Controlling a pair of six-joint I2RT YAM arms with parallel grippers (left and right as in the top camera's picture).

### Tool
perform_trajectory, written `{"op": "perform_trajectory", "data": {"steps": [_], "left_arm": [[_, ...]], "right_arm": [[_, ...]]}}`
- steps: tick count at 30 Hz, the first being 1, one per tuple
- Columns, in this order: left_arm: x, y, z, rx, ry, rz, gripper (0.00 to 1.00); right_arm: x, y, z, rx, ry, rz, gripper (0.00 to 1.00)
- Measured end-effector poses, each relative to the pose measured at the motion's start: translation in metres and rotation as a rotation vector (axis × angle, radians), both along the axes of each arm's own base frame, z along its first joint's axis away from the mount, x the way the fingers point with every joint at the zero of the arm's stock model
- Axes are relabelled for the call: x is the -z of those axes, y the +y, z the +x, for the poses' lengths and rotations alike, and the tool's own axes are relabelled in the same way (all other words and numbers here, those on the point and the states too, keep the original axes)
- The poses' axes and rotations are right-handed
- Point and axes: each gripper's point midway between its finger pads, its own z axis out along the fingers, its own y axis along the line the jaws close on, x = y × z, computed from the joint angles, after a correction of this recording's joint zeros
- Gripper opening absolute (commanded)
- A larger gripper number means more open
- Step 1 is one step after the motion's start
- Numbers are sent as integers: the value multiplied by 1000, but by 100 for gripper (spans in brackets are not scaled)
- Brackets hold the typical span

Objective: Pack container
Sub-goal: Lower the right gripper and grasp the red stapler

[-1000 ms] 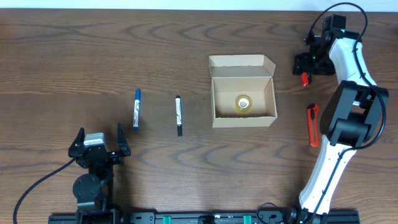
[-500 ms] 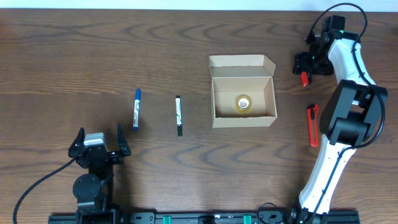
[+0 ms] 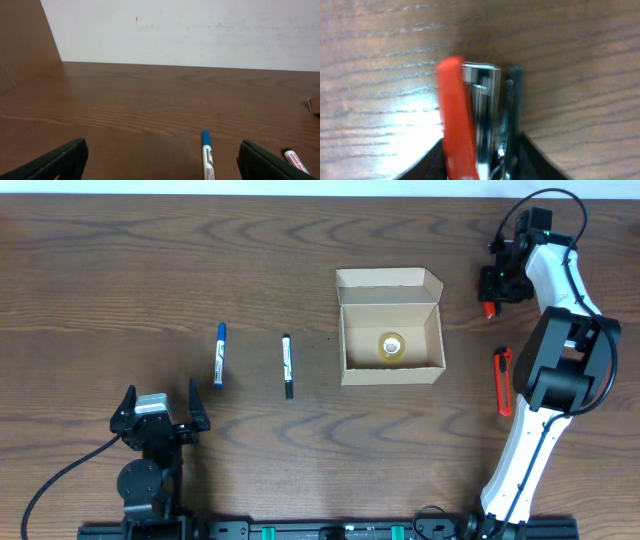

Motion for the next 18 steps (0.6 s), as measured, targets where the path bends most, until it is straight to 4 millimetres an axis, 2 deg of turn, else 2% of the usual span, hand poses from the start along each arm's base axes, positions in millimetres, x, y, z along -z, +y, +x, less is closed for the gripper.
{"op": "perform_trajectory", "data": {"steps": [1, 9, 13, 15, 18], "left_arm": [[0, 0, 0, 0, 0, 0, 95], [0, 0, 0, 0, 0, 0, 95], [0, 0, 0, 0, 0, 0, 95], [0, 0, 0, 0, 0, 0, 95], [0, 0, 0, 0, 0, 0, 95]], "right_arm": [[0, 0, 1, -3, -2, -2, 1], [-3, 0, 0, 6, -1, 1, 1], [-5, 2, -8, 6, 41, 10, 1], [-9, 2, -8, 6, 56, 13, 1], [-31, -1, 4, 5, 30, 7, 1]]}}
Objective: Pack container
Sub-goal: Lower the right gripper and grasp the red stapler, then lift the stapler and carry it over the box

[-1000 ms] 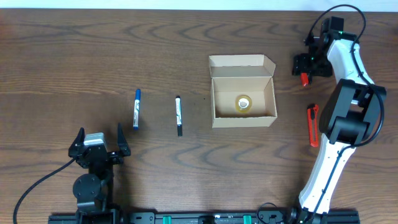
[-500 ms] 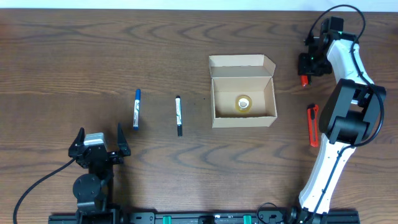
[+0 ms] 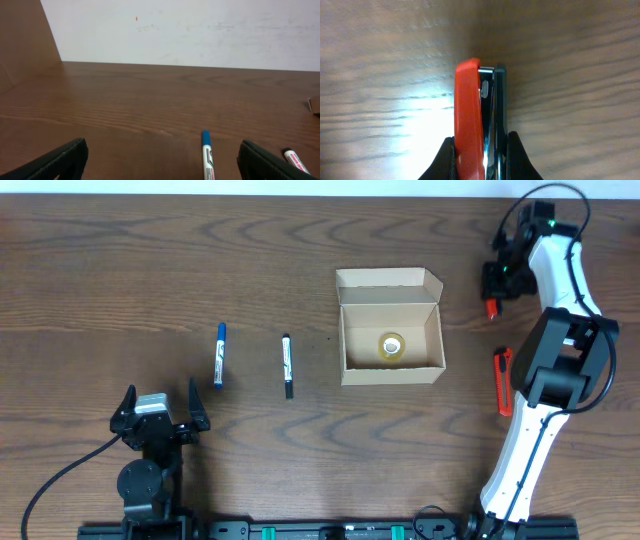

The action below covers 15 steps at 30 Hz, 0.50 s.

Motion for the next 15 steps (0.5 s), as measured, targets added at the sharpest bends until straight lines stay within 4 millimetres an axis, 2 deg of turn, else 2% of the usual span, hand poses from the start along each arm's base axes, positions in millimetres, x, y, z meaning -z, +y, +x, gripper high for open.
{"op": "perform_trajectory", "data": {"steps": [3, 5, 7, 10, 15], "left_arm": [[0, 0, 0, 0, 0, 0, 95], [0, 0, 0, 0, 0, 0, 95], [0, 0, 0, 0, 0, 0, 95], [0, 0, 0, 0, 0, 0, 95], [0, 0, 0, 0, 0, 0, 95]], "right_arm": [[-47, -3, 20, -3, -92, -17, 1], [-89, -4, 35, -6, -186, -29, 1], [-126, -1, 41, -13, -259, -22, 1], [-176, 10, 35, -32, -337, 18, 1], [-220, 36, 9, -71, -372, 101, 1]]}}
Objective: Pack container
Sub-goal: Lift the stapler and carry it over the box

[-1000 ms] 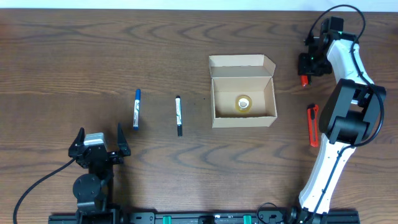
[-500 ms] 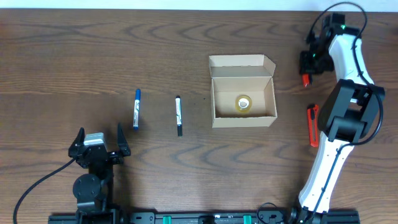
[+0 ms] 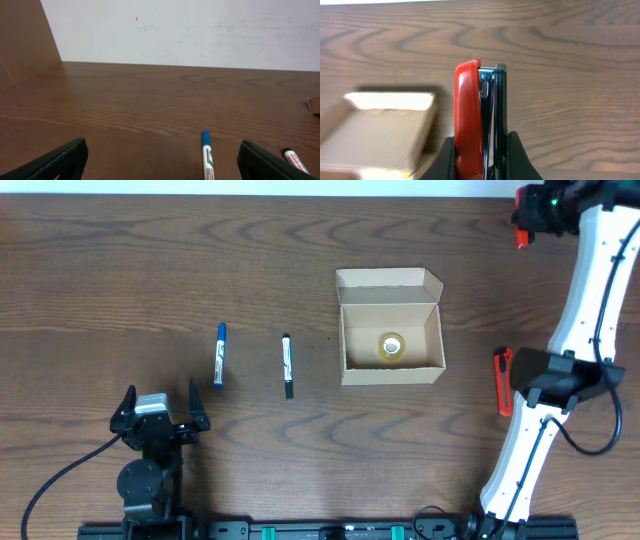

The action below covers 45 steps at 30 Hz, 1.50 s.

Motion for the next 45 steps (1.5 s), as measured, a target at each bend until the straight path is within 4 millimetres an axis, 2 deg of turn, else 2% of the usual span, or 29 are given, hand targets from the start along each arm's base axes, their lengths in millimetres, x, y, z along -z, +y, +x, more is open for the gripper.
{"op": "perform_trajectory", "data": {"steps": [2, 7, 11, 14, 16, 18, 20, 23, 24, 28, 31, 34, 37, 41, 45], "left_arm": [[0, 0, 0, 0, 0, 0, 95], [0, 0, 0, 0, 0, 0, 95], [0, 0, 0, 0, 0, 0, 95], [0, 0, 0, 0, 0, 0, 95], [0, 0, 0, 0, 0, 0, 95], [0, 0, 0, 0, 0, 0, 95], [0, 0, 0, 0, 0, 0, 95], [0, 0, 0, 0, 0, 0, 95], [0, 0, 0, 0, 0, 0, 95], [0, 0, 0, 0, 0, 0, 95], [0, 0, 0, 0, 0, 0, 95], [0, 0, 0, 0, 0, 0, 95], [0, 0, 0, 0, 0, 0, 95], [0, 0, 0, 0, 0, 0, 95], [0, 0, 0, 0, 0, 0, 95]], "right_arm": [[-12, 18, -12, -46, -3, 44, 1], [-46, 76, -22, -230, -88, 131, 1], [-64, 120, -32, -338, -126, 117, 1], [-69, 157, -40, -419, -131, 114, 1], [-62, 180, -47, -461, -98, 101, 1], [-45, 202, -54, -503, -31, 91, 1], [-19, 222, -62, -540, 62, 77, 1], [16, 238, -75, -570, 190, 40, 1], [32, 241, -81, -575, 246, 23, 1], [58, 247, -95, -582, 345, -29, 1], [79, 242, -106, -563, 431, -82, 1], [90, 232, -119, -540, 493, -119, 1], [85, 222, -132, -520, 516, -144, 2], [66, 213, -150, -503, 497, -157, 1], [57, 209, -160, -497, 470, -157, 2]]}}
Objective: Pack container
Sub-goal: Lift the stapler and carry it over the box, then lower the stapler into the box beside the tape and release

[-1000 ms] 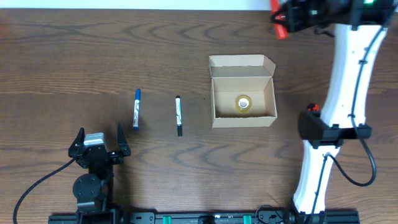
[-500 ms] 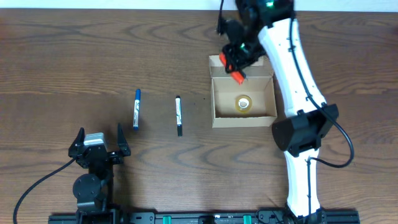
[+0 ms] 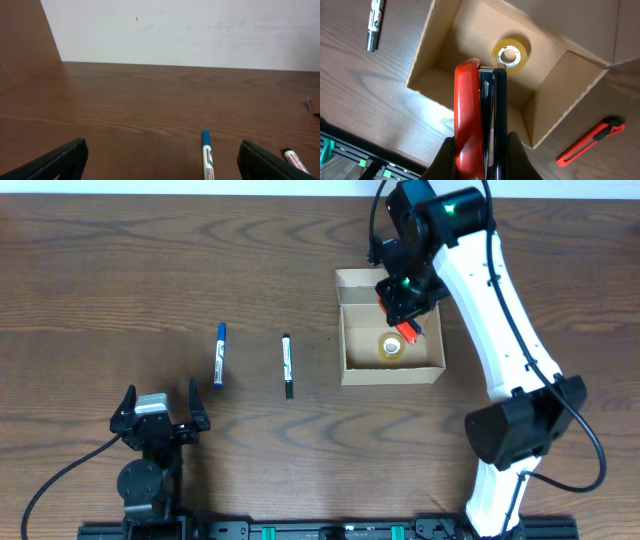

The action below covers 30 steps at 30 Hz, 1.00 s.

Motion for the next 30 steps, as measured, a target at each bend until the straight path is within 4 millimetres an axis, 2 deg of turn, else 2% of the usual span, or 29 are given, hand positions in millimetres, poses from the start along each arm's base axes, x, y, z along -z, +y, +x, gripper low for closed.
{"op": "perform_trajectory", "data": {"steps": [7, 14, 19, 26, 30], "left_arm": [[0, 0, 0, 0, 0, 0, 95], [0, 0, 0, 0, 0, 0, 95], [0, 0, 0, 0, 0, 0, 95], [0, 0, 0, 0, 0, 0, 95], [0, 0, 0, 0, 0, 0, 95]], "right_arm": [[30, 1, -2, -3, 33, -16, 1], [49, 9, 15, -29, -29, 5, 1], [58, 17, 22, -134, -61, 42, 1], [74, 20, 0, -331, 17, 100, 1], [79, 13, -9, -402, 53, 129, 1]]}}
